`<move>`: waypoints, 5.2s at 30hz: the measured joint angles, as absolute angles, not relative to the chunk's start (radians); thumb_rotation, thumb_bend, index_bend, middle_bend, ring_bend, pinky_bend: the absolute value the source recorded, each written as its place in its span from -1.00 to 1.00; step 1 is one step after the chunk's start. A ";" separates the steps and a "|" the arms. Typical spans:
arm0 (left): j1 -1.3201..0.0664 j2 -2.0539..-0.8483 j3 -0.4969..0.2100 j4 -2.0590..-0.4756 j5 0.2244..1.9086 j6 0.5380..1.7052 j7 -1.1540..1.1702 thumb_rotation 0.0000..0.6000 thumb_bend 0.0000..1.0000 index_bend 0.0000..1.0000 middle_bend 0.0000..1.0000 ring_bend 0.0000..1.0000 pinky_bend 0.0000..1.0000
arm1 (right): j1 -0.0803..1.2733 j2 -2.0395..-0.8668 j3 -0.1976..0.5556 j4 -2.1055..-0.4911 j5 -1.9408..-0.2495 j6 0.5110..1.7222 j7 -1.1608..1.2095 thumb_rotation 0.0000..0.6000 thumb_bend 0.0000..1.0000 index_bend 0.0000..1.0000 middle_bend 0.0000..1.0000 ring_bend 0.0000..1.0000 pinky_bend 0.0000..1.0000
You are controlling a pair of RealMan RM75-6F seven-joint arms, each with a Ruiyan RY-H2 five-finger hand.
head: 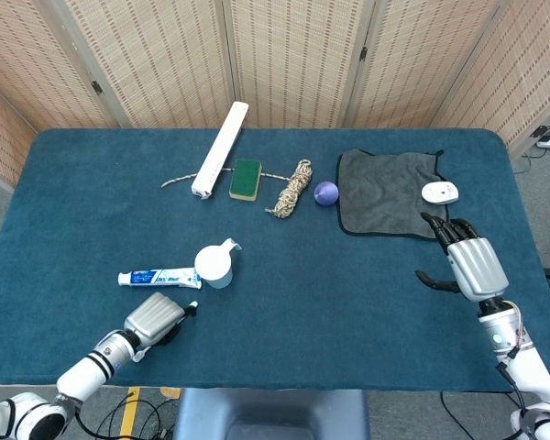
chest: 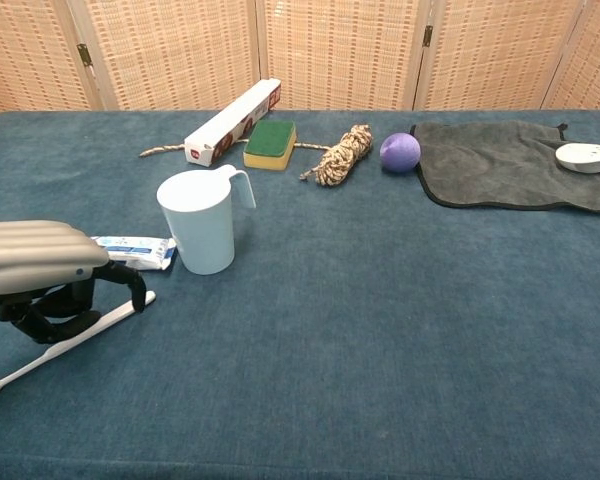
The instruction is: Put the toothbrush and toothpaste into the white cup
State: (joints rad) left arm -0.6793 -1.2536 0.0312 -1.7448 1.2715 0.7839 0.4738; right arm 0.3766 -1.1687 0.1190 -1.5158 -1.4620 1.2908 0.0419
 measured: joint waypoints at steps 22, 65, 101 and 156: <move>-0.681 -1.225 0.051 -1.732 1.015 0.874 0.604 1.00 0.31 -0.39 0.92 0.56 0.82 | 0.384 -1.182 0.121 -1.506 -1.485 1.285 0.056 1.00 -0.67 -1.00 -0.65 -0.44 -0.60; -0.691 -1.215 0.072 -1.739 0.982 0.883 0.591 1.00 0.31 -0.40 0.92 0.56 0.82 | 0.368 -1.176 0.119 -1.505 -1.488 1.296 0.066 1.00 -0.67 -1.00 -0.64 -0.43 -0.60; -0.581 -1.194 0.120 -1.747 1.274 1.036 0.458 1.00 -0.35 -0.18 0.90 0.51 0.81 | 0.364 -1.173 0.121 -1.513 -1.494 1.304 0.068 1.00 -0.67 -1.00 -0.64 -0.42 -0.60; -0.557 -1.339 0.055 -1.587 1.258 0.960 0.425 1.00 -0.19 0.14 0.92 0.57 0.83 | 0.365 -1.184 0.121 -1.499 -1.482 1.288 0.070 1.00 -0.67 -1.00 -0.64 -0.42 -0.60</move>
